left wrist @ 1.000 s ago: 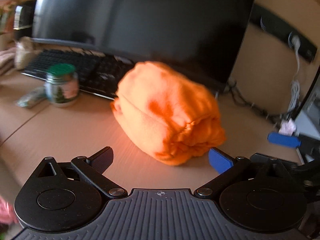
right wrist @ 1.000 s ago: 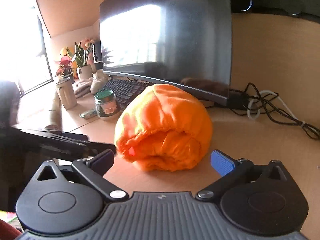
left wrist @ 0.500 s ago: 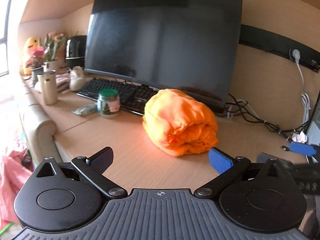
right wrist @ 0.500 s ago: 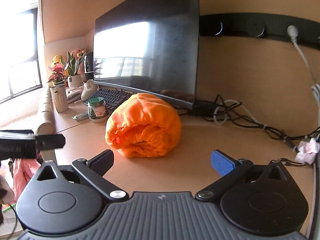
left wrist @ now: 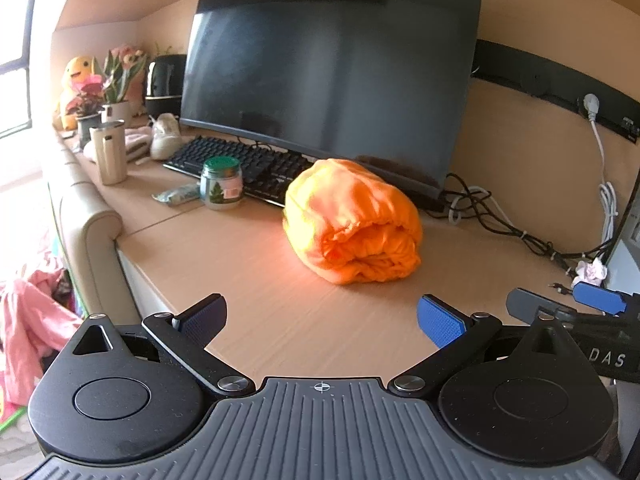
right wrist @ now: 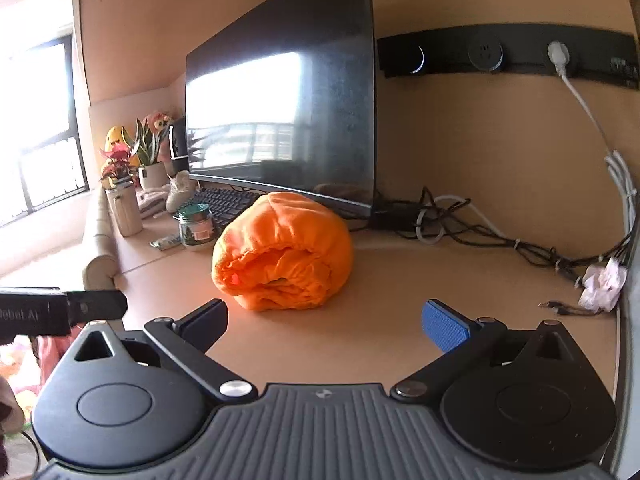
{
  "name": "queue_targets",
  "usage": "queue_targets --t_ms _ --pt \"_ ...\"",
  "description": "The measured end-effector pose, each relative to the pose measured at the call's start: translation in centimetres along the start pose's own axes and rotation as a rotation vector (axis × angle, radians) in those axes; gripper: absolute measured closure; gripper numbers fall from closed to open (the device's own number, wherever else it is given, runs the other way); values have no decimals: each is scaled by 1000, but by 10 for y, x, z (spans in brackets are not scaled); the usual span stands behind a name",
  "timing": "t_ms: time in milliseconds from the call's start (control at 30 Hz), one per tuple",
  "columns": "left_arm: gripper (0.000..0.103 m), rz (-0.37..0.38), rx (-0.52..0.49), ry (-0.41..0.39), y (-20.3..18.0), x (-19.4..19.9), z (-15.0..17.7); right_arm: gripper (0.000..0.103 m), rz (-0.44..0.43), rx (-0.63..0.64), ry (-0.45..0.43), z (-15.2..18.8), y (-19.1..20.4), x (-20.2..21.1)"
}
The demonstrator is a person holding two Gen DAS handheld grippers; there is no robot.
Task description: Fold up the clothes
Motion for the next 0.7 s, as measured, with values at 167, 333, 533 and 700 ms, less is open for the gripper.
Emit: queue_targets --t_ms 167,333,533,700 --pt "0 -25 6 2 -1 2 0 0 -18 -27 6 1 -5 -4" --pt "0 -23 -11 -3 -6 -1 -3 0 -30 -8 -1 0 -2 -4" --pt "0 -10 -15 18 -10 -7 -1 0 -28 28 19 3 5 -8" --pt "0 -8 -7 46 -10 -9 4 0 -26 21 42 7 3 -12"
Point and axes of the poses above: each gripper's, at about its wrist camera, not at the fingertips, and x roughly against the way its jaws point, y to its left, z to its underside, the point moved 6 cm from there along -x, roughly the way its jaws point, and after that the axes turned 7 degrees about y, right-handed, at the moved point
